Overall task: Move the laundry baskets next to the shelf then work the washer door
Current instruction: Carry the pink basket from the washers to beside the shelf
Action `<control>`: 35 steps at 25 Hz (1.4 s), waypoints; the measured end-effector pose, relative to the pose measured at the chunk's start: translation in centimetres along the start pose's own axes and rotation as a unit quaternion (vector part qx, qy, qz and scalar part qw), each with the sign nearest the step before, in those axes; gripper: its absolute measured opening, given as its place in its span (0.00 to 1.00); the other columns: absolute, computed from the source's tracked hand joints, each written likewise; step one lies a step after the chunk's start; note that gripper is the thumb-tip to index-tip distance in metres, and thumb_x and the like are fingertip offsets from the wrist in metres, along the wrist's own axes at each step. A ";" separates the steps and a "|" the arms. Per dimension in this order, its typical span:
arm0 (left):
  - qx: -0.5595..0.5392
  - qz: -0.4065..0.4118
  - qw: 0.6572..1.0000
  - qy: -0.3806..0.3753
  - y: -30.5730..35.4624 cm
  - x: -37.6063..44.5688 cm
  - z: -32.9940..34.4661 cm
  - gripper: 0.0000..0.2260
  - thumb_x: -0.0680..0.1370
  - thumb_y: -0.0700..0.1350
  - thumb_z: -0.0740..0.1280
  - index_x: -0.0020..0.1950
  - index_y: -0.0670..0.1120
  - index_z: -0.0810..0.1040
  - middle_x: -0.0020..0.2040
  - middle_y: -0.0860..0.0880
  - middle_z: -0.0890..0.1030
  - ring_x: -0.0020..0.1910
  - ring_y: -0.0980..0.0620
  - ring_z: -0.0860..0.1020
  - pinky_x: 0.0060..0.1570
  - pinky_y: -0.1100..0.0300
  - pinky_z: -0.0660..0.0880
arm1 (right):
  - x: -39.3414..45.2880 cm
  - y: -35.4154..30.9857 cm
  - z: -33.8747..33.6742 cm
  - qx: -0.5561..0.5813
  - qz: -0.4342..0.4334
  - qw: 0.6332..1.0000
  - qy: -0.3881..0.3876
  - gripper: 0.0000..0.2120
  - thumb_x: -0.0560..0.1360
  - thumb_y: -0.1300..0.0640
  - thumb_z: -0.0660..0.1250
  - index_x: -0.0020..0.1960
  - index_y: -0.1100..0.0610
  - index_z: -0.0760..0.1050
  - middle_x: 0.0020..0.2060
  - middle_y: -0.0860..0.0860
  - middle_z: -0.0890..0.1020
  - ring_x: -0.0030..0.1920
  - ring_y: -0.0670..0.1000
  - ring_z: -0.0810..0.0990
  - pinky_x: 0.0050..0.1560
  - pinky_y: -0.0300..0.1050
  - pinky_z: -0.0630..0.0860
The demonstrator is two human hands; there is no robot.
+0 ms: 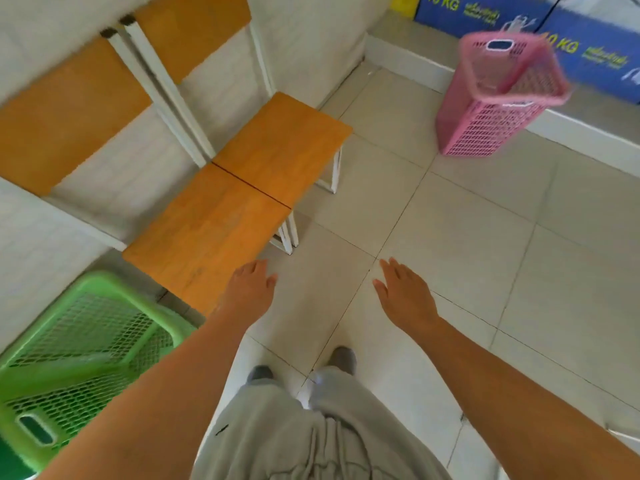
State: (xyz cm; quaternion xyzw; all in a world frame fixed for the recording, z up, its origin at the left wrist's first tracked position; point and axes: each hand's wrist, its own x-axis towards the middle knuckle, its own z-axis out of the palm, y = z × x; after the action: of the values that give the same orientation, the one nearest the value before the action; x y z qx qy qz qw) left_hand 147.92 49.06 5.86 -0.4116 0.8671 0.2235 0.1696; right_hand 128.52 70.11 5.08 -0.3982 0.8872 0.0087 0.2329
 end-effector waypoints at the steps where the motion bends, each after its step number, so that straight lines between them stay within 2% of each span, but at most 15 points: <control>1: 0.006 0.014 1.000 0.001 2.3 1.0 -0.4 0.22 0.83 0.49 0.52 0.76 0.42 0.59 0.76 0.41 0.64 0.74 0.40 0.62 0.73 0.49 0.59 | 0.4 1.8 -0.8 0.011 0.019 1.000 0.006 0.27 0.82 0.45 0.45 0.78 0.56 0.52 0.77 0.55 0.57 0.76 0.57 0.58 0.75 0.52 0.58; 9: 0.024 0.121 0.992 0.012 17.3 12.0 -2.3 0.22 0.83 0.49 0.54 0.75 0.41 0.64 0.73 0.41 0.69 0.71 0.41 0.68 0.70 0.49 0.64 | 4.5 13.5 -5.5 0.091 0.139 0.985 0.053 0.26 0.82 0.46 0.47 0.77 0.57 0.56 0.76 0.56 0.61 0.74 0.56 0.62 0.73 0.51 0.61; 15: 0.030 0.193 0.981 -0.011 28.6 23.7 -4.8 0.23 0.83 0.51 0.53 0.76 0.42 0.62 0.73 0.42 0.69 0.73 0.42 0.66 0.72 0.50 0.63 | 12.4 21.6 -11.3 0.133 0.226 0.962 0.076 0.26 0.82 0.46 0.48 0.76 0.57 0.57 0.75 0.54 0.63 0.73 0.56 0.64 0.71 0.52 0.62; 19: 0.051 0.228 0.972 -0.020 35.3 31.1 -7.7 0.23 0.83 0.50 0.53 0.76 0.41 0.61 0.74 0.41 0.67 0.74 0.41 0.64 0.73 0.49 0.62 | 17.9 26.3 -15.4 0.135 0.253 0.954 0.093 0.26 0.82 0.47 0.49 0.75 0.58 0.58 0.73 0.55 0.66 0.71 0.57 0.67 0.69 0.52 0.66; 26: 0.076 0.227 0.970 -0.042 45.8 43.1 -10.1 0.22 0.83 0.50 0.53 0.76 0.43 0.61 0.74 0.42 0.66 0.73 0.42 0.64 0.72 0.50 0.61 | 27.9 36.2 -21.3 0.159 0.300 0.935 0.097 0.25 0.82 0.47 0.49 0.76 0.57 0.57 0.74 0.54 0.66 0.72 0.57 0.66 0.69 0.53 0.65; 32: 0.048 0.174 0.983 -0.031 56.8 53.4 -11.4 0.22 0.83 0.50 0.54 0.76 0.44 0.62 0.74 0.43 0.67 0.73 0.42 0.64 0.72 0.51 0.61 | 39.0 47.7 -27.6 0.176 0.285 0.938 0.087 0.26 0.82 0.46 0.50 0.76 0.57 0.56 0.73 0.55 0.66 0.72 0.57 0.66 0.69 0.54 0.65; 35: 0.026 0.174 0.984 -0.020 62.8 57.8 -12.3 0.22 0.83 0.49 0.55 0.76 0.44 0.63 0.73 0.42 0.68 0.72 0.42 0.65 0.71 0.50 0.62 | 44.6 53.1 -31.3 0.170 0.267 0.944 0.095 0.26 0.82 0.48 0.52 0.76 0.58 0.57 0.72 0.56 0.68 0.71 0.59 0.67 0.68 0.55 0.65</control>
State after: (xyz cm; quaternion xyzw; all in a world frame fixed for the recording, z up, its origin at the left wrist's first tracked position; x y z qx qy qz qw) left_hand 62.13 40.94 4.13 -0.2450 0.9274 0.2357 0.1562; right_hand 52.45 68.75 5.22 -0.1004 0.9673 -0.1180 0.2007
